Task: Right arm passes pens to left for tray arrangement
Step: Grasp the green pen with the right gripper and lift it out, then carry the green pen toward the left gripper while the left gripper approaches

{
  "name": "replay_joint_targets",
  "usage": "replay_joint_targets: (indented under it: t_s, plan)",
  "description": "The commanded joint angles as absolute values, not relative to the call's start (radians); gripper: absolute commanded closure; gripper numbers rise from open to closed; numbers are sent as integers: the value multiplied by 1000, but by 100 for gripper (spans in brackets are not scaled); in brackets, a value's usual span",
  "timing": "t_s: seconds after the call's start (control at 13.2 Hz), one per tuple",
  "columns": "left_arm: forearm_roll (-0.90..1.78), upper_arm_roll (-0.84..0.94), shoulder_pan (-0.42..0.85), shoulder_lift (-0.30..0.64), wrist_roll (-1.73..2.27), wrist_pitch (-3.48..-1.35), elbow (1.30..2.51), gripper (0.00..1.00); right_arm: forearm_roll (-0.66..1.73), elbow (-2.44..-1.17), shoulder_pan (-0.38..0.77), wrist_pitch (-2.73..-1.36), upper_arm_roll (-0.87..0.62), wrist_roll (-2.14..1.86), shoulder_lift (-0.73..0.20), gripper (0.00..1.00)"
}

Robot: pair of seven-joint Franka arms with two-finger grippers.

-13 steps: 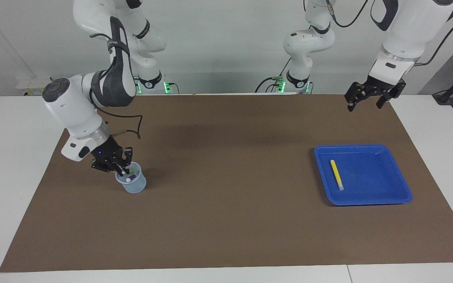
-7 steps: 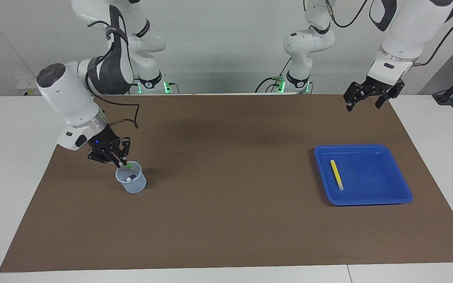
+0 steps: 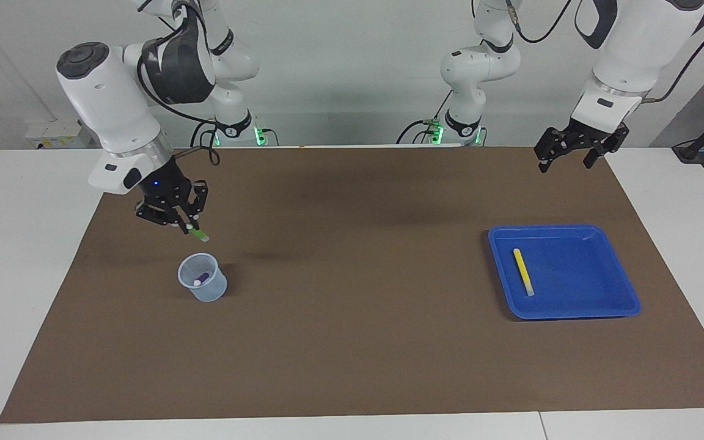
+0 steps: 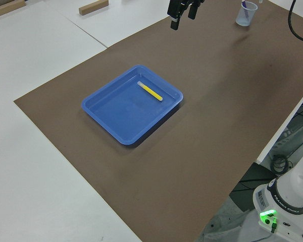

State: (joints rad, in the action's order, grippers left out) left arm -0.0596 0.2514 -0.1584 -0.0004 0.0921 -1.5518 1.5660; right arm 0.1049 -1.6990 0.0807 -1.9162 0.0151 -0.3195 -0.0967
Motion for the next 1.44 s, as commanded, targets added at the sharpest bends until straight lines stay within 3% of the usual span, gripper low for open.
replay_joint_targets:
  t_s: [0.0, 0.3, 0.45, 0.76, 1.06, 1.36]
  plan:
    - [-75, 239, -178, -47, 94, -1574, 1632, 0, 109, -1672, 110, -1888, -1, -169, -101, 100]
    - [-69, 242, -167, -67, 97, -1630, 1681, 1, 145, -1666, 160, -1902, -47, 105, -103, 100]
    - [76, 239, -189, -86, 165, -1667, 1721, 1, 236, -1666, 164, -1910, -51, 239, -104, 100]
    - [240, 244, -176, -120, 569, -1729, 1805, 8, 331, -1667, 215, -1974, -54, 489, -106, 100]
    - [506, 247, -175, -175, 856, -1851, 1930, 8, 444, -1674, 279, -2064, -52, 755, -110, 100]
    - [668, 249, -83, -184, 1240, -1991, 1976, 7, 468, -1680, 348, -2181, -55, 1006, -120, 100]
